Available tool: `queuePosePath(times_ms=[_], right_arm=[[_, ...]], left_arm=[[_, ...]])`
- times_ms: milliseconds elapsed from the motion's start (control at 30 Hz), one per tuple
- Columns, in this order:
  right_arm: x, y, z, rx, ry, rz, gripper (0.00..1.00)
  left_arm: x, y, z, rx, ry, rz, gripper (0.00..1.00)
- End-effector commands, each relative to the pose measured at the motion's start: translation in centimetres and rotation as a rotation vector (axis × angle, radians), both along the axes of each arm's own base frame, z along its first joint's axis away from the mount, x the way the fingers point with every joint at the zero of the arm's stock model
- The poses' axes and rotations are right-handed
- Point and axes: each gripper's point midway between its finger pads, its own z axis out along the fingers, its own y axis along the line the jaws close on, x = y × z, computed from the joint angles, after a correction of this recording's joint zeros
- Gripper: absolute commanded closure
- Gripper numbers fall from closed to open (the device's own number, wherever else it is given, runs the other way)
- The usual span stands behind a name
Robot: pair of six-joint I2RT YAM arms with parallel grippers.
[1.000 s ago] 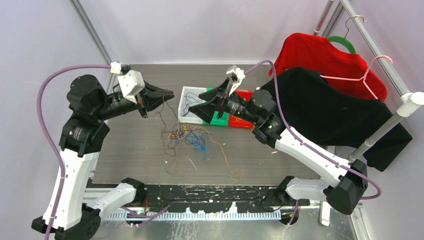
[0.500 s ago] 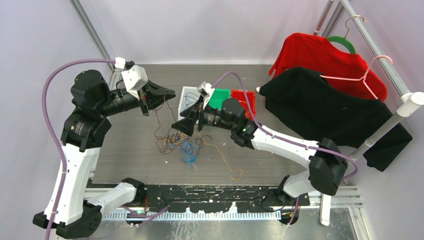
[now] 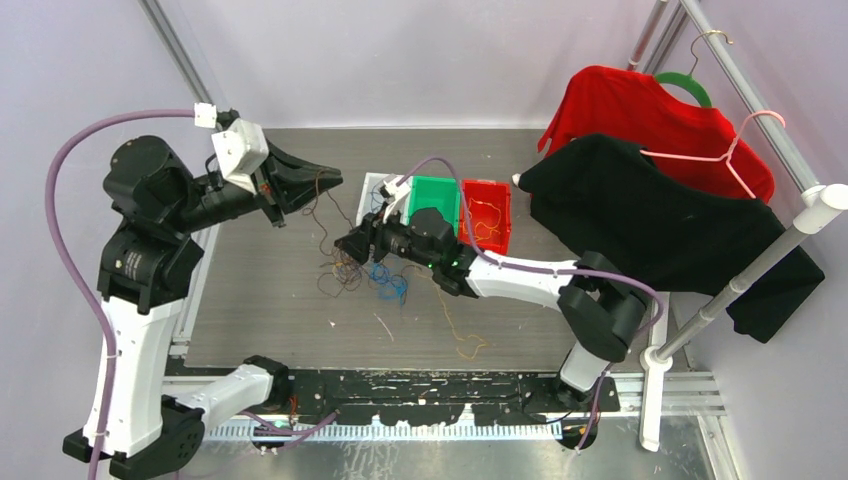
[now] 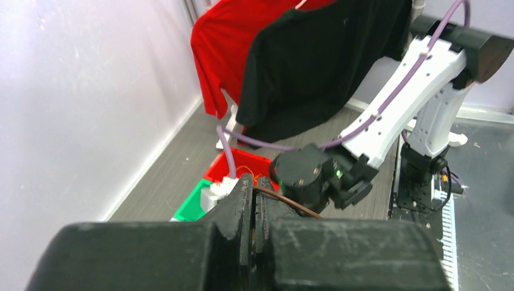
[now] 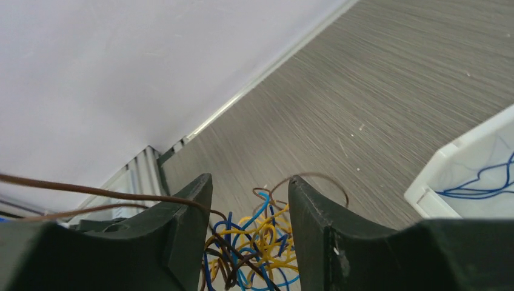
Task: Untangle the cables
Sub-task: Untie the cable.
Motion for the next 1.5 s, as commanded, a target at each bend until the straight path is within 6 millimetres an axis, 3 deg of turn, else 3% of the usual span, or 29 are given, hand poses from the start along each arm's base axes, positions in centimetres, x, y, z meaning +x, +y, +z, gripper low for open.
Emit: queuePosePath(times_ms=[0, 167, 400, 567, 633, 733, 900, 1000, 1100, 1267, 1467], right_arm=[[1.7, 0.2, -0.2, 0.045, -0.022, -0.074, 0.46], [1.4, 0.1, -4.7, 0.002, 0.017, -0.089, 0.46], [-0.9, 1.0, -10.1, -0.083, 0.031, -0.071, 0.36], [-2.0, 1.3, -11.1, -0.074, 0.053, -0.070, 0.33], [-1.9, 1.0, -9.8, -0.054, 0.040, -0.082, 0.29], [-1.7, 0.4, -6.1, -0.019, -0.011, -0.098, 0.26], [-2.0, -1.5, -0.8, -0.020, -0.028, -0.093, 0.22], [-2.2, -3.3, 1.3, -0.044, -0.076, -0.121, 0.19], [-1.3, -5.9, 2.7, -0.105, -0.123, -0.219, 0.18], [2.1, -12.1, 4.5, -0.177, -0.151, -0.512, 0.17], [4.9, -18.4, 4.4, -0.208, -0.098, -0.709, 0.19]], left_arm=[[-2.4, 0.2, 4.3, -0.063, -0.092, -0.038, 1.00], [-2.9, 0.9, 8.0, -0.111, -0.180, 0.001, 1.00], [-2.4, 3.1, 14.5, -0.197, -0.389, 0.156, 1.00], [-2.2, 3.6, 16.5, -0.209, -0.456, 0.192, 1.00], [-1.7, 3.3, 16.1, -0.196, -0.443, 0.189, 1.00], [-0.6, 2.9, 14.9, -0.170, -0.410, 0.183, 1.00], [1.5, 1.5, 11.7, -0.126, -0.319, 0.146, 1.00], [2.7, 0.6, 9.4, -0.094, -0.260, 0.112, 1.00], [3.5, -0.5, 7.4, -0.066, -0.209, 0.061, 1.00], [5.1, -3.1, 4.8, -0.021, -0.177, 0.019, 1.00], [8.2, -7.1, 2.1, 0.040, -0.186, -0.011, 1.00]])
